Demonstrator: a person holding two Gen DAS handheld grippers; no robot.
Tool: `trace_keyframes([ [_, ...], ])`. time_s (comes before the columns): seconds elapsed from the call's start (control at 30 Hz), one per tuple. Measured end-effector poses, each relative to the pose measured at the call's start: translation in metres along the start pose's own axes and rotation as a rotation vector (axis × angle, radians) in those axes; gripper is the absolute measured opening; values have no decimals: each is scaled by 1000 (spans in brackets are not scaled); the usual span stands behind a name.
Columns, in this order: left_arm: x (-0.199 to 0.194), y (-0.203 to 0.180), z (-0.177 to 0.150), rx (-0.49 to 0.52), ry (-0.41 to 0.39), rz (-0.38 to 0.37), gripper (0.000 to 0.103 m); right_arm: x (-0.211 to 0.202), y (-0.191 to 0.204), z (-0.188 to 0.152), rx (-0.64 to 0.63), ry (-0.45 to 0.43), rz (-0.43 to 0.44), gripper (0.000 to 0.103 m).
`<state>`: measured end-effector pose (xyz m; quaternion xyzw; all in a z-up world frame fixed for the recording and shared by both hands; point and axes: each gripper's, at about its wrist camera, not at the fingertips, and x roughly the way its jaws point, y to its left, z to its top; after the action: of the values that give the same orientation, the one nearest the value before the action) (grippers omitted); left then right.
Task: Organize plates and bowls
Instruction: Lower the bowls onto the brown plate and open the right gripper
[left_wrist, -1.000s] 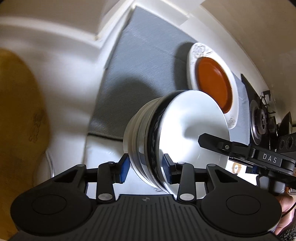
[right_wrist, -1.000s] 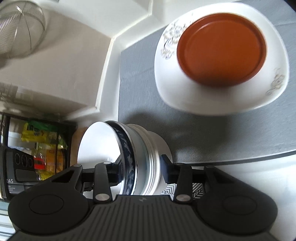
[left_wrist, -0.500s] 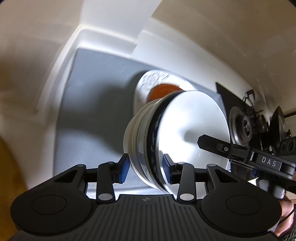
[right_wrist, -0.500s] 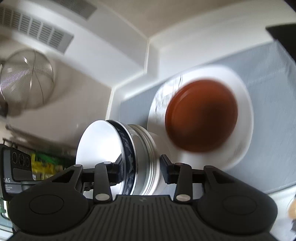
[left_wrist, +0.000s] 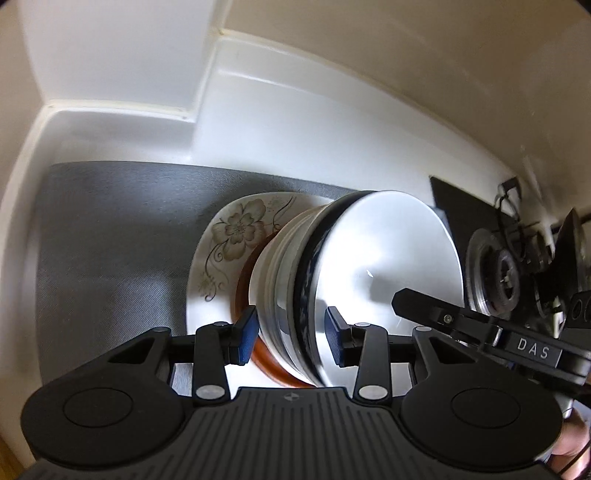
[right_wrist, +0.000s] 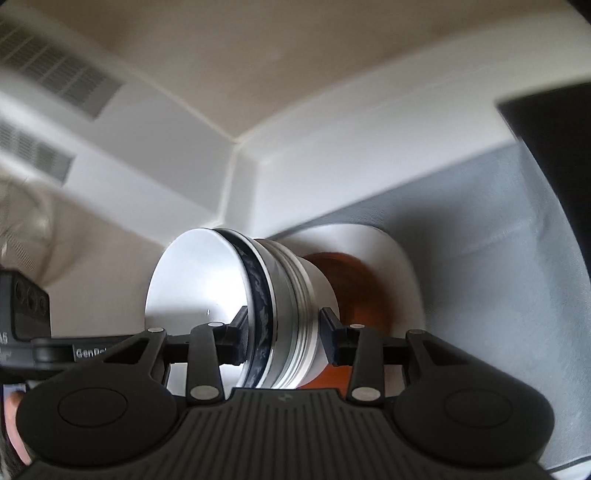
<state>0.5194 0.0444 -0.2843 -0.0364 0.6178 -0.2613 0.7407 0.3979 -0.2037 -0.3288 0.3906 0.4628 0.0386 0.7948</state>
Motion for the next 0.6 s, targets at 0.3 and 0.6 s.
trace_keyframes([
  [0.3,16,-4,-1,21,12,30,42,11,-13,-10,20,2,-19,44],
  [0.6,-10,-18,-30,60,-167,186,67,-6,-1,-29,-74,-50,-65,82],
])
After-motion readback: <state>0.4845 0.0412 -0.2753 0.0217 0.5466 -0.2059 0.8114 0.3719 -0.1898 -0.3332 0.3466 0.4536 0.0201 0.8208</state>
